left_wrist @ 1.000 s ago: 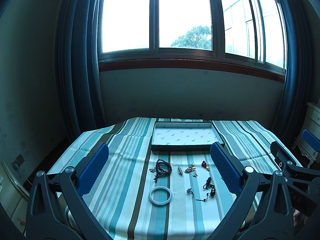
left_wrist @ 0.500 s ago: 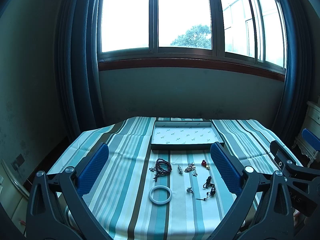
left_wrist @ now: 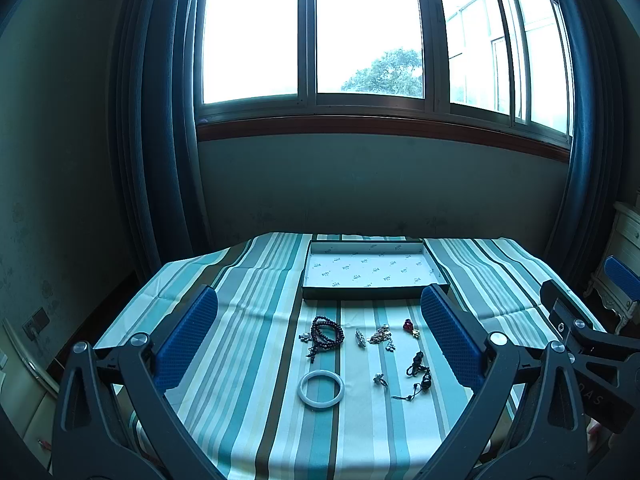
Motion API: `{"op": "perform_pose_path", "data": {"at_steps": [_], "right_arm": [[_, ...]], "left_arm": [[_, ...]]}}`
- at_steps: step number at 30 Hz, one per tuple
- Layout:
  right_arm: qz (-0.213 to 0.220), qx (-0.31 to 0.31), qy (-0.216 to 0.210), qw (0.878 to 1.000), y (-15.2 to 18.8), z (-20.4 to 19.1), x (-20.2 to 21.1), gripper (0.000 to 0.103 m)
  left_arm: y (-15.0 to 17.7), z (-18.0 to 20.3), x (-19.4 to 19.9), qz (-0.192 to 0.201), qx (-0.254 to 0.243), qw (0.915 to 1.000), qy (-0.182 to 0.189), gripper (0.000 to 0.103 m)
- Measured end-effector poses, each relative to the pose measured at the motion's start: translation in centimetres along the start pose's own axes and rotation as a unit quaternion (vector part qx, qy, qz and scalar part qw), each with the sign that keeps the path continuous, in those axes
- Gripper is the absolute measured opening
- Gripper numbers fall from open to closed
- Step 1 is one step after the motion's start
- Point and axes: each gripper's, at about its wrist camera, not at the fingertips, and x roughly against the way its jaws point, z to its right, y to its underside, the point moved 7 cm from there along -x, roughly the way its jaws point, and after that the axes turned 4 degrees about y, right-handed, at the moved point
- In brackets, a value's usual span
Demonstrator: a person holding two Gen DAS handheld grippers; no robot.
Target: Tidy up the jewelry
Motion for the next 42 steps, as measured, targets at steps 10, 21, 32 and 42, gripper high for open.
{"op": "perform_pose_path", "data": {"at_steps": [10, 21, 32, 42], "right_arm": [[-0.005, 0.0, 0.0, 1.0, 0.4, 0.0, -0.4, 0.099], [-0.112, -0.013, -0.021, 0.993, 5.9, 0.2, -6.5, 0.099], [-0.258, -0.039, -0.037, 0.965, 14.4, 0.2, -15.3, 0.098], [-0.316, -0.059, -0.049, 0.946, 17.2, 0.5, -20.4, 0.068]], "left_arm": [[0.0, 0.1, 0.0, -0.001, 0.0, 1.0, -0.001, 0.101], [3.3, -1.2, -4.4, -0.063, 0.007, 0.9979, -0.012, 0.101], [11.2, -3.5, -13.2, -0.206, 0.03, 0.9778, -0.023, 0.1], [14.9, -4.0, -18.3, -0.269, 0.028, 0.9625, -0.025, 0.086]]}}
